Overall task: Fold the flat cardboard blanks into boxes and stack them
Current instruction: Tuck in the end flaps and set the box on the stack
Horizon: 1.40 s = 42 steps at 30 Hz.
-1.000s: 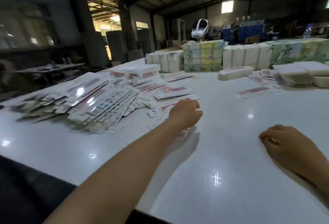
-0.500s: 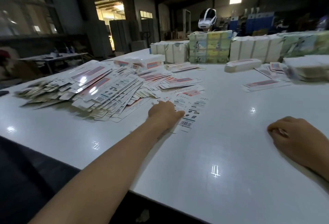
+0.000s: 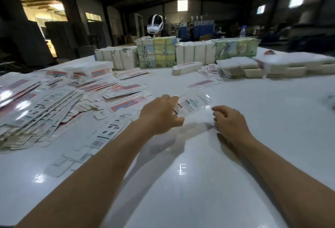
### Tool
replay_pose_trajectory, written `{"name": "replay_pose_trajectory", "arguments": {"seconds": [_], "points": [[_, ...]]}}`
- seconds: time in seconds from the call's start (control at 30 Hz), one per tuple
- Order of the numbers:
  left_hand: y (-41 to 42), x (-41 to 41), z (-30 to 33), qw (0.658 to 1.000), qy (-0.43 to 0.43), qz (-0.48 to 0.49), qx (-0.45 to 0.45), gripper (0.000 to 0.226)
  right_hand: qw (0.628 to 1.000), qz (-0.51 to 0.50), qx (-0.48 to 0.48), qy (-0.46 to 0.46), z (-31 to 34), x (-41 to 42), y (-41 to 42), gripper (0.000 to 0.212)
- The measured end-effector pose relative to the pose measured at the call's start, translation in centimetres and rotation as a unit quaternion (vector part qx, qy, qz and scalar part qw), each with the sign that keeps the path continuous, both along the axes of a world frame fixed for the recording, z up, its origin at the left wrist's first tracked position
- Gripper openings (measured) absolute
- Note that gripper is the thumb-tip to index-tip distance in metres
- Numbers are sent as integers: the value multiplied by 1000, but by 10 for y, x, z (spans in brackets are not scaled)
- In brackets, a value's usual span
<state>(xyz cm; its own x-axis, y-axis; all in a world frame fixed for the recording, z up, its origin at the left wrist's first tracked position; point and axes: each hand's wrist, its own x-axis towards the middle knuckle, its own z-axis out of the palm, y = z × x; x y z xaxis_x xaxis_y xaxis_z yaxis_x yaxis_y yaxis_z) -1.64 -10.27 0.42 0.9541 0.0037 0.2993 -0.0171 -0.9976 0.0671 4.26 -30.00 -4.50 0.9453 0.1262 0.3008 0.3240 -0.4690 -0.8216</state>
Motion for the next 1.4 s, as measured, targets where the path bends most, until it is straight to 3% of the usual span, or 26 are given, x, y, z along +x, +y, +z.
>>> {"name": "replay_pose_trajectory", "arguments": {"seconds": [0.07,0.13,0.37,0.43,0.57,0.67,0.7,0.8,0.93,1.13,1.27,1.4], "points": [[-31,4,-6,998,-20,-54,-24,71,967,-41,228,103,10,4,-8,24],[-53,7,-16,996,-40,-84,-12,73,915,-57,360,173,17,9,-18,20],[-68,8,-24,982,-151,-88,75,103,884,9,413,220,22,14,-33,13],[-68,6,-19,976,-188,-78,74,90,870,55,438,221,23,13,-32,16],[-71,1,-12,944,-297,-89,117,27,814,124,510,248,25,9,-31,24],[-73,-1,-19,941,-291,-89,150,16,760,162,556,295,28,4,-34,34],[-73,0,-23,944,-280,-83,154,16,758,163,550,309,28,2,-34,36],[-72,3,-30,958,-231,-88,143,18,802,193,468,317,27,-4,-33,19],[-71,8,-41,989,-101,-94,51,39,838,190,419,294,26,-4,-33,27],[-61,7,-37,970,-130,-126,-159,52,829,228,415,297,25,-4,-37,33],[-55,6,-35,973,-134,-141,-122,95,841,262,379,286,24,-3,-40,40],[-50,6,-33,979,-134,-143,-61,102,857,274,341,272,21,-1,-42,45]]}}
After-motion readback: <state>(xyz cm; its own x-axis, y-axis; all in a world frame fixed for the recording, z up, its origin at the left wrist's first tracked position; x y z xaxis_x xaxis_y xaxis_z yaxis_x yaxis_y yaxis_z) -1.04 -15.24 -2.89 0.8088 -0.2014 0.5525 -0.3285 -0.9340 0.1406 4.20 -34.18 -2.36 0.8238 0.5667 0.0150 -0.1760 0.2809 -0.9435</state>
